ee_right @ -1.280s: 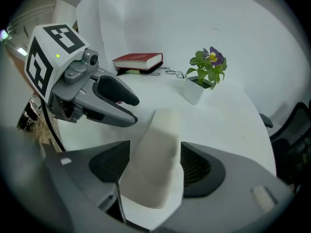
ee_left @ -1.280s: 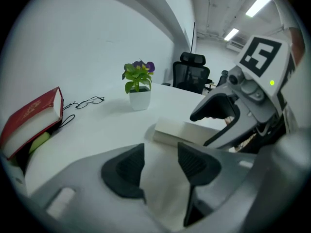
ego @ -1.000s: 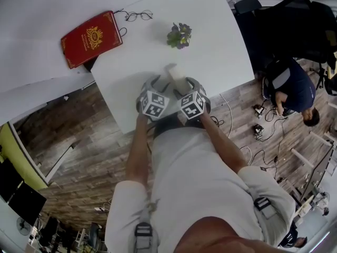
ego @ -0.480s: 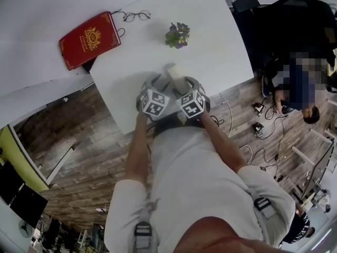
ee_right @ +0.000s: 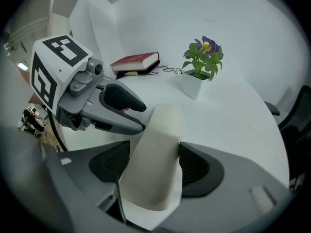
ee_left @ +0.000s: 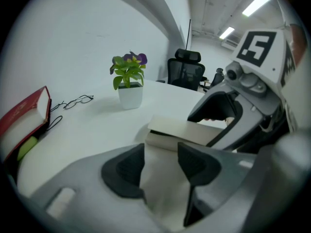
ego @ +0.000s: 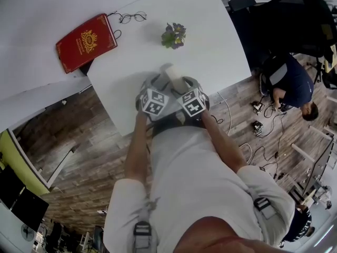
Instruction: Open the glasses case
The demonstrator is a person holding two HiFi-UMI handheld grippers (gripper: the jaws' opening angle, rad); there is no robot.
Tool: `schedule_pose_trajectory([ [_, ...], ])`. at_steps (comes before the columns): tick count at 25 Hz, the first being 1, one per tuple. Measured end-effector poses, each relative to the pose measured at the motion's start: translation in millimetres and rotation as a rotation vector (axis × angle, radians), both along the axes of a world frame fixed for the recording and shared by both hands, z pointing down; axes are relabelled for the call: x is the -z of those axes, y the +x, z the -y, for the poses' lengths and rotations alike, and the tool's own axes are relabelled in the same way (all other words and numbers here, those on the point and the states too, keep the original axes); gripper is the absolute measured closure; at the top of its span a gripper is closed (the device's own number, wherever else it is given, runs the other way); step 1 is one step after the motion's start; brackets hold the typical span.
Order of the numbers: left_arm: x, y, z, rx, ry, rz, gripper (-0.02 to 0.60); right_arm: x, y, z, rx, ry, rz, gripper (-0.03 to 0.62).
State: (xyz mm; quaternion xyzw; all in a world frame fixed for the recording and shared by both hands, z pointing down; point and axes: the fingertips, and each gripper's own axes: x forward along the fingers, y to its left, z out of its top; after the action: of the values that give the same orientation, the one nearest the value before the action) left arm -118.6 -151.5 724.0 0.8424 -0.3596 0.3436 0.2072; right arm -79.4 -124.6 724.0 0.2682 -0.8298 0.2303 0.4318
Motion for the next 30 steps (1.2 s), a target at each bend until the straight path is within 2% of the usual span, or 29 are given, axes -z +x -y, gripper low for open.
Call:
schedule_pose_trajectory([
  [15,-7.1,6.9,1.1,-0.008,-0.022,-0.010,0.365,3.8,1.5,2.4,-0.018,-0.073,0.105,0.278],
  [30,-7.8,5.0,-0.4,0.005,-0.048,-0.004,0.365,3.8,5.2,6.7,-0.031,-0.090,0.162,0.279],
])
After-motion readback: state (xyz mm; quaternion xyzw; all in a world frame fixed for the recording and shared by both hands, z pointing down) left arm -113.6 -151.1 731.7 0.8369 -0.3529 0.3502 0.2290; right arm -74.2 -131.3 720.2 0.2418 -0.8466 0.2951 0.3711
